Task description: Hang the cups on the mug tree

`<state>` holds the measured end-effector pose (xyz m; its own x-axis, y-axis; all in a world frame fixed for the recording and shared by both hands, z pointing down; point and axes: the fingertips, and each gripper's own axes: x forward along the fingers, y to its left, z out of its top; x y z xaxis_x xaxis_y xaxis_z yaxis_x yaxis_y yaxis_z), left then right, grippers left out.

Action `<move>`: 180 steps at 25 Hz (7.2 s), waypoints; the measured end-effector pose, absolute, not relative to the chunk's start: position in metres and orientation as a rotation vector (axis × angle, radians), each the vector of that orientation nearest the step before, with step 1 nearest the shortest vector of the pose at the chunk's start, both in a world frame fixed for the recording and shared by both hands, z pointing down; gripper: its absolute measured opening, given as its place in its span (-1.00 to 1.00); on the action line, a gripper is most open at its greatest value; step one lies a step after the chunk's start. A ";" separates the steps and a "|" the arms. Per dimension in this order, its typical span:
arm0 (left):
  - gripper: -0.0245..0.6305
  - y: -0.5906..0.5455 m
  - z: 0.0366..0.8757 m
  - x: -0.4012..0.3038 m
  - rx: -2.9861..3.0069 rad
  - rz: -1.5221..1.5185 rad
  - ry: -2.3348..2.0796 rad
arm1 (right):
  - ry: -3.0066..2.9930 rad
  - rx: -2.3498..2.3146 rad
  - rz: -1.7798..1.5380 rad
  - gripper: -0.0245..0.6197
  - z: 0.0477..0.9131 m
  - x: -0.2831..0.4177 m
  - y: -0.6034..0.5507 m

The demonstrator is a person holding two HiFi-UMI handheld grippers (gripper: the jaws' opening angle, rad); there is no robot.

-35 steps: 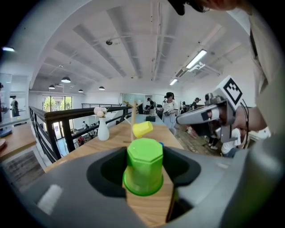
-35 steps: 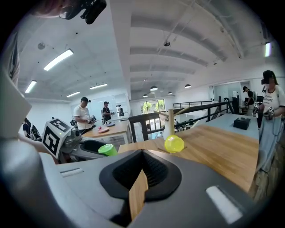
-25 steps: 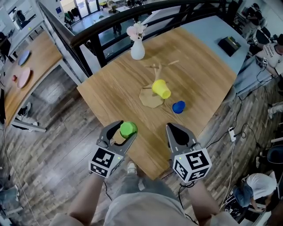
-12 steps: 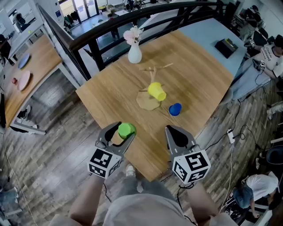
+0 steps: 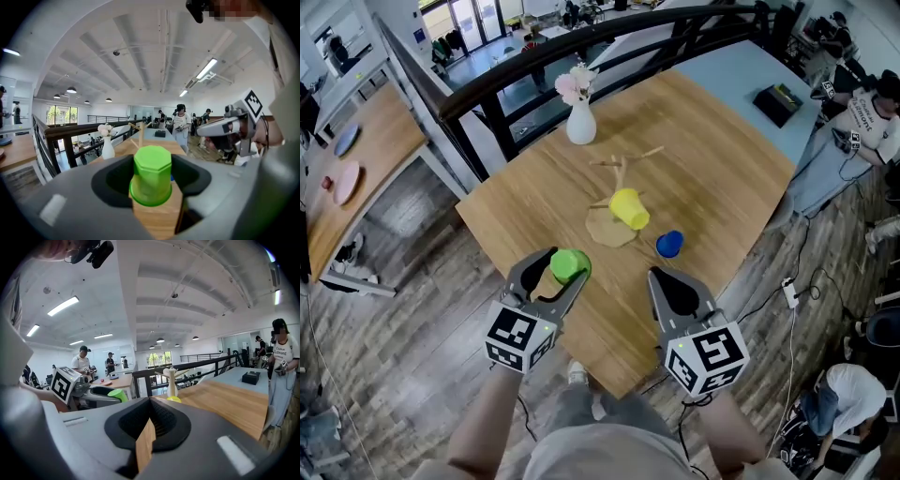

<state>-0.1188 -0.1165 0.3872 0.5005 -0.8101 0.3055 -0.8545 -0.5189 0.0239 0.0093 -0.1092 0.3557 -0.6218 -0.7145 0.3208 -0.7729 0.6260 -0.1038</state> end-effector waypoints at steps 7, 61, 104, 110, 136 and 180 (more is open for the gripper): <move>-0.22 -0.161 0.396 -0.118 2.592 0.417 -1.452 | -2.596 1.225 0.325 -0.92 0.364 0.006 -0.140; -0.19 -0.286 0.542 -0.106 2.463 0.515 -1.303 | -2.471 1.236 0.482 -0.92 0.458 0.017 -0.205; -0.72 -0.059 0.297 -0.061 2.794 0.312 -1.310 | -2.613 1.340 0.193 -0.92 0.295 0.044 -0.052; -0.80 -0.031 0.292 -0.036 2.815 0.323 -1.212 | -2.635 1.337 0.188 -0.92 0.284 0.048 -0.033; -0.92 -0.003 0.329 -0.010 2.789 0.276 -1.090 | -2.541 1.330 0.339 -0.92 0.342 0.073 -0.003; -0.92 -0.174 0.460 0.066 2.683 0.408 -1.121 | -2.412 1.388 0.408 -0.22 0.492 0.139 -0.205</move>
<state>0.0656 -0.1742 0.4603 0.6734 -0.6619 0.3294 -0.7186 -0.6907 0.0812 0.1387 -0.2046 0.4921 -0.4723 -0.7767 0.4167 -0.8705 0.4852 -0.0824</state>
